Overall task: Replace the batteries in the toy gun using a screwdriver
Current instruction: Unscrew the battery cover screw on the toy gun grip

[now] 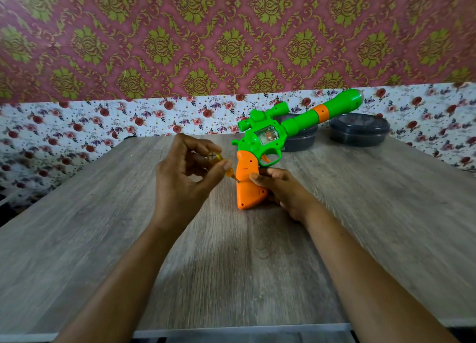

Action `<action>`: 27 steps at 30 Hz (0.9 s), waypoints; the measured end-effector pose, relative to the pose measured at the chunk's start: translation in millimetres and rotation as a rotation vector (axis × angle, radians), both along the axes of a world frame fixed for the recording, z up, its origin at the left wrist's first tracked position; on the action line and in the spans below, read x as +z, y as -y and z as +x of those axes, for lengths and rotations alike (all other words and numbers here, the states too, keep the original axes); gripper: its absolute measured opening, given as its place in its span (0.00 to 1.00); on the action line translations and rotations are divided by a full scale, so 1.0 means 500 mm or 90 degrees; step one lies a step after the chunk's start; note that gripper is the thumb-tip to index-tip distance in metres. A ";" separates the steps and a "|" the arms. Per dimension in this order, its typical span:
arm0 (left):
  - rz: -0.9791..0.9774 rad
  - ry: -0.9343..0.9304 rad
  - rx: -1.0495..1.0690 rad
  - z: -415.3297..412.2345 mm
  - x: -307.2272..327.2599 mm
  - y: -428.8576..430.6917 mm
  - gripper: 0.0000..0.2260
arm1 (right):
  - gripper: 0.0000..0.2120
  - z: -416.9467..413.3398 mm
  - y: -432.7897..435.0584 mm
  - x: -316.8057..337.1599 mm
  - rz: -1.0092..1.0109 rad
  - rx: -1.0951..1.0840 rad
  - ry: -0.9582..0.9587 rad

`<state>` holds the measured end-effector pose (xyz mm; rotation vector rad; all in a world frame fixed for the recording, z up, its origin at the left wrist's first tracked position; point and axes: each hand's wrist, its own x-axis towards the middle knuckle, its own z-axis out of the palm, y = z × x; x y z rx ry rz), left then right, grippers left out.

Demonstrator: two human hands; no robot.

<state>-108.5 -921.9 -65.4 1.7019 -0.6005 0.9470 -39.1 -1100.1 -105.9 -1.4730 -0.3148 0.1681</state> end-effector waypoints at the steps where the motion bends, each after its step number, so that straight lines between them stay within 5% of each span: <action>1: -0.005 0.000 0.006 0.000 0.000 0.001 0.12 | 0.11 0.000 0.000 0.000 0.003 0.002 0.000; 12: 0.080 0.037 -0.041 0.001 0.002 -0.001 0.16 | 0.12 0.004 0.000 0.001 -0.017 0.005 -0.007; 21: -0.008 -0.027 -0.011 -0.003 0.004 -0.002 0.09 | 0.13 0.004 0.000 -0.001 -0.020 -0.001 -0.003; 27: -0.068 -0.060 -0.025 -0.002 0.004 -0.002 0.14 | 0.14 0.004 0.000 -0.001 -0.028 -0.007 -0.008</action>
